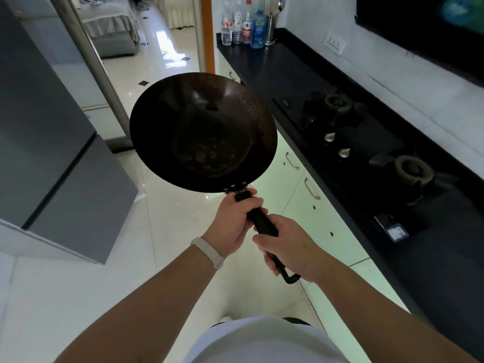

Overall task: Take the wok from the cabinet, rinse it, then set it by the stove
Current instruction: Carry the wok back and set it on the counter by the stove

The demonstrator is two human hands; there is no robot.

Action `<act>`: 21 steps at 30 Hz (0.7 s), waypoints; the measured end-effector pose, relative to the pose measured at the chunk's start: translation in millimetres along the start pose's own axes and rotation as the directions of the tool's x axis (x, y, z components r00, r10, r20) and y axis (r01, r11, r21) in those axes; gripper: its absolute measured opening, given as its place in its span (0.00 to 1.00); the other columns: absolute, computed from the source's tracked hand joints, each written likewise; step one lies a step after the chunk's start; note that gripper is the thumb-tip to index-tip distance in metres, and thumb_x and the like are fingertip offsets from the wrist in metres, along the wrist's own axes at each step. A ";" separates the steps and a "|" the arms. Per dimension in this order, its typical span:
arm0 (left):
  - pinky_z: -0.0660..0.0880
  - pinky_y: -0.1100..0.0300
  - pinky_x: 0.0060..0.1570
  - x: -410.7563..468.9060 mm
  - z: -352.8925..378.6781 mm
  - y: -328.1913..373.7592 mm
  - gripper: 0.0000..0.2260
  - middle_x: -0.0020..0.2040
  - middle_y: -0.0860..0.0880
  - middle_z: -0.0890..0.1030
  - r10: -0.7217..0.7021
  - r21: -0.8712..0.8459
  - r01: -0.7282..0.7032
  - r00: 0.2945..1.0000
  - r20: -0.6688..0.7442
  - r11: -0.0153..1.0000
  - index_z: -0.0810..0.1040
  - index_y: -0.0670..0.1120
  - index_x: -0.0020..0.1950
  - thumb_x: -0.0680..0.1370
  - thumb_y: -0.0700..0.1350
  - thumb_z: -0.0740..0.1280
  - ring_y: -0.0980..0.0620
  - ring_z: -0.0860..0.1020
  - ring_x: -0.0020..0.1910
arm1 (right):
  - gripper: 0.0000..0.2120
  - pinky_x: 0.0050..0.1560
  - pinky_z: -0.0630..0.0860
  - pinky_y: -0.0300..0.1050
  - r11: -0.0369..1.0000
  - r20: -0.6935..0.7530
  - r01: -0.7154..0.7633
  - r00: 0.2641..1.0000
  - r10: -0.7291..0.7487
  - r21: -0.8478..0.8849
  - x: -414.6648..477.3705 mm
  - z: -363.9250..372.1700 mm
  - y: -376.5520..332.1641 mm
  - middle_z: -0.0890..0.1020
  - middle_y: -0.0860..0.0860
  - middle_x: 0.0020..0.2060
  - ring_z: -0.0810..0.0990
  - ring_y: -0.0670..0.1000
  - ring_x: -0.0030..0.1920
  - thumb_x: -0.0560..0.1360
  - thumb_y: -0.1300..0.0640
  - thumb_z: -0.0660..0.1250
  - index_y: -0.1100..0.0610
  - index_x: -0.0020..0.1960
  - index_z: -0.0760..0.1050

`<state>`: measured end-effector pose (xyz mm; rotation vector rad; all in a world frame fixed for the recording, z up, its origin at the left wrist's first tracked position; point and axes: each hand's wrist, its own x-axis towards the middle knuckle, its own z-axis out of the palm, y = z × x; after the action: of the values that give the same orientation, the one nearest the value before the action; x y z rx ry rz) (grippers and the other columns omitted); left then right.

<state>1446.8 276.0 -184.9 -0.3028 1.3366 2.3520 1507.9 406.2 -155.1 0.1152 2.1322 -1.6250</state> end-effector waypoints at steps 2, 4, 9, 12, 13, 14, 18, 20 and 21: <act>0.77 0.51 0.47 13.8 -7.8 12.0 0.09 0.38 0.45 0.77 0.019 0.001 -0.019 1.000 0.006 1.000 0.73 0.40 0.55 0.76 0.32 0.66 0.48 0.80 0.36 | 0.07 0.28 0.74 0.47 1.000 0.010 0.010 1.000 -0.010 -0.012 19.2 0.5 -8.5 0.75 0.56 0.30 0.74 0.54 0.26 0.77 0.63 0.65 0.66 0.52 0.70; 0.76 0.51 0.47 27.8 -13.5 22.6 0.09 0.37 0.45 0.78 0.024 -0.001 -0.024 1.000 0.001 1.000 0.73 0.40 0.55 0.76 0.31 0.66 0.49 0.80 0.36 | 0.05 0.28 0.74 0.46 1.000 0.020 0.019 1.000 -0.018 -0.020 37.7 0.3 -15.6 0.75 0.56 0.29 0.74 0.54 0.25 0.77 0.63 0.65 0.64 0.50 0.71; 0.77 0.53 0.47 72.0 -28.9 47.0 0.10 0.39 0.44 0.76 0.006 0.009 -0.006 0.999 -0.039 1.000 0.73 0.40 0.56 0.76 0.32 0.67 0.48 0.79 0.36 | 0.04 0.27 0.73 0.46 1.000 0.052 0.019 0.998 -0.020 0.024 91.9 -4.1 -29.5 0.74 0.57 0.30 0.73 0.54 0.25 0.77 0.65 0.65 0.65 0.50 0.71; 0.76 0.52 0.49 108.2 -38.2 65.2 0.11 0.40 0.44 0.77 0.015 0.023 -0.013 0.997 -0.081 1.000 0.73 0.40 0.57 0.76 0.32 0.68 0.48 0.80 0.37 | 0.08 0.27 0.73 0.46 0.999 0.086 0.020 0.996 -0.024 0.042 136.8 -12.2 -40.1 0.74 0.58 0.31 0.73 0.55 0.25 0.77 0.65 0.65 0.68 0.53 0.71; 0.76 0.52 0.49 121.2 -40.6 71.7 0.11 0.40 0.44 0.77 0.022 0.032 -0.019 0.995 -0.099 0.999 0.73 0.39 0.57 0.76 0.33 0.68 0.48 0.80 0.37 | 0.08 0.27 0.73 0.46 0.999 0.095 0.021 0.995 -0.026 0.047 153.0 -15.2 -43.5 0.74 0.57 0.31 0.73 0.55 0.25 0.77 0.65 0.65 0.68 0.54 0.70; 0.75 0.51 0.50 135.8 -42.3 78.5 0.11 0.40 0.45 0.77 0.029 0.038 -0.025 0.993 -0.118 0.999 0.73 0.39 0.57 0.76 0.33 0.68 0.48 0.80 0.37 | 0.08 0.27 0.73 0.46 0.998 0.105 0.022 0.994 -0.028 0.053 170.4 -19.1 -47.3 0.74 0.57 0.30 0.73 0.54 0.25 0.77 0.65 0.65 0.68 0.54 0.71; 0.76 0.52 0.48 186.8 -43.5 112.0 0.12 0.40 0.45 0.77 0.081 0.096 -0.066 0.983 -0.163 0.993 0.72 0.38 0.59 0.76 0.32 0.67 0.49 0.80 0.37 | 0.08 0.26 0.73 0.45 0.996 0.165 0.042 0.985 -0.053 0.073 233.9 -38.8 -68.7 0.75 0.54 0.28 0.74 0.53 0.24 0.77 0.65 0.65 0.67 0.55 0.72; 0.77 0.54 0.45 209.3 -42.2 129.4 0.14 0.40 0.45 0.76 0.100 0.140 -0.078 0.982 -0.161 0.987 0.72 0.38 0.61 0.76 0.32 0.68 0.49 0.80 0.37 | 0.07 0.26 0.74 0.44 0.996 0.193 0.047 0.979 -0.061 0.075 261.0 -50.6 -81.3 0.74 0.55 0.29 0.74 0.53 0.25 0.77 0.64 0.65 0.65 0.55 0.72; 0.78 0.56 0.44 220.2 -41.9 137.7 0.15 0.40 0.45 0.76 0.107 0.150 -0.083 0.982 -0.154 0.985 0.71 0.37 0.62 0.76 0.32 0.69 0.49 0.80 0.37 | 0.07 0.26 0.74 0.44 0.996 0.204 0.050 0.977 -0.064 0.074 273.0 -56.7 -87.9 0.74 0.55 0.29 0.75 0.52 0.25 0.77 0.64 0.65 0.64 0.54 0.72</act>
<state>1187.4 232.3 -185.4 -0.4017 1.6215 2.3344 1217.7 377.1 -174.6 -0.0909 1.9402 -1.6642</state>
